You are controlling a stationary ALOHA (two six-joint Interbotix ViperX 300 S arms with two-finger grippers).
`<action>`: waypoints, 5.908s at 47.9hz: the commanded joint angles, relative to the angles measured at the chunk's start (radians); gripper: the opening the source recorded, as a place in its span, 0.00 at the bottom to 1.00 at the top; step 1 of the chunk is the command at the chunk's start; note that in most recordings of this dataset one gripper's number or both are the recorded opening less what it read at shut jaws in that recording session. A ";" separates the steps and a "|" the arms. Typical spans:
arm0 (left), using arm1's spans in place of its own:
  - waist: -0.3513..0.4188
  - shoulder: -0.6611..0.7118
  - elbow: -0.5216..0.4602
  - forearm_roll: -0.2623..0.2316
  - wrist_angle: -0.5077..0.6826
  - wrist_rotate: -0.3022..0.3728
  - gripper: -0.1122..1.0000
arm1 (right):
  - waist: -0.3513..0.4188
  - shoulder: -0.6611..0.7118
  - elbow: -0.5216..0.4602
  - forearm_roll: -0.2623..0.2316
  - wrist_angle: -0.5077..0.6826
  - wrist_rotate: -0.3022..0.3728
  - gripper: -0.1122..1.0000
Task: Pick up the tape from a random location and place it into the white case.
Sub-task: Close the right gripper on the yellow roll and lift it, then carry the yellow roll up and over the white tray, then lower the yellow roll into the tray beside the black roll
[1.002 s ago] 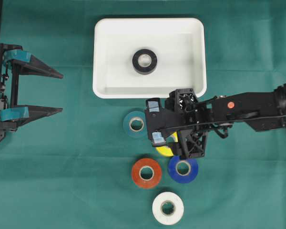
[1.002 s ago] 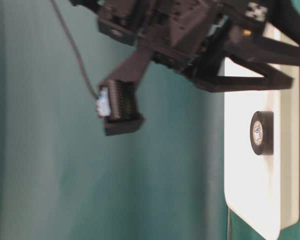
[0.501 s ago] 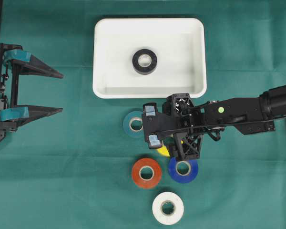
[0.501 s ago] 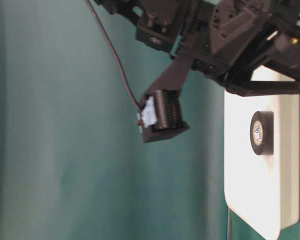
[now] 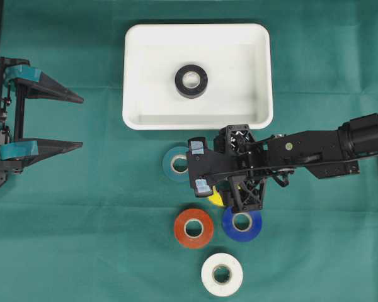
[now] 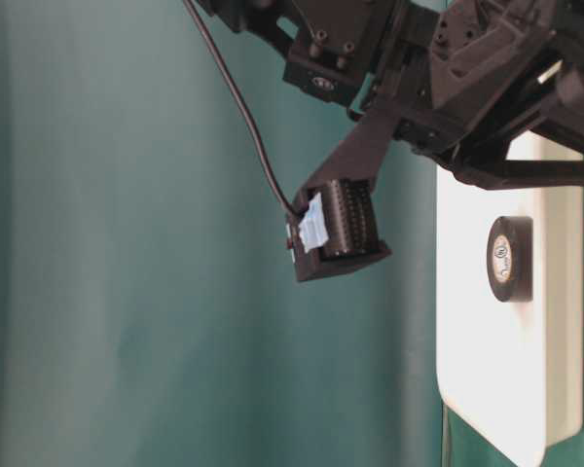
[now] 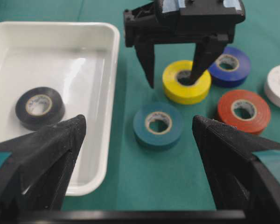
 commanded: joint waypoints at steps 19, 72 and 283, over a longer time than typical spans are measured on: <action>-0.002 0.005 -0.014 -0.003 -0.009 -0.002 0.96 | 0.000 -0.015 -0.009 -0.008 -0.009 -0.002 0.37; 0.000 0.005 -0.014 -0.003 -0.009 0.000 0.96 | 0.003 -0.278 -0.187 -0.008 0.399 0.002 0.37; -0.002 0.005 -0.015 -0.003 -0.009 -0.002 0.96 | -0.479 -0.264 -0.227 -0.143 0.402 -0.006 0.37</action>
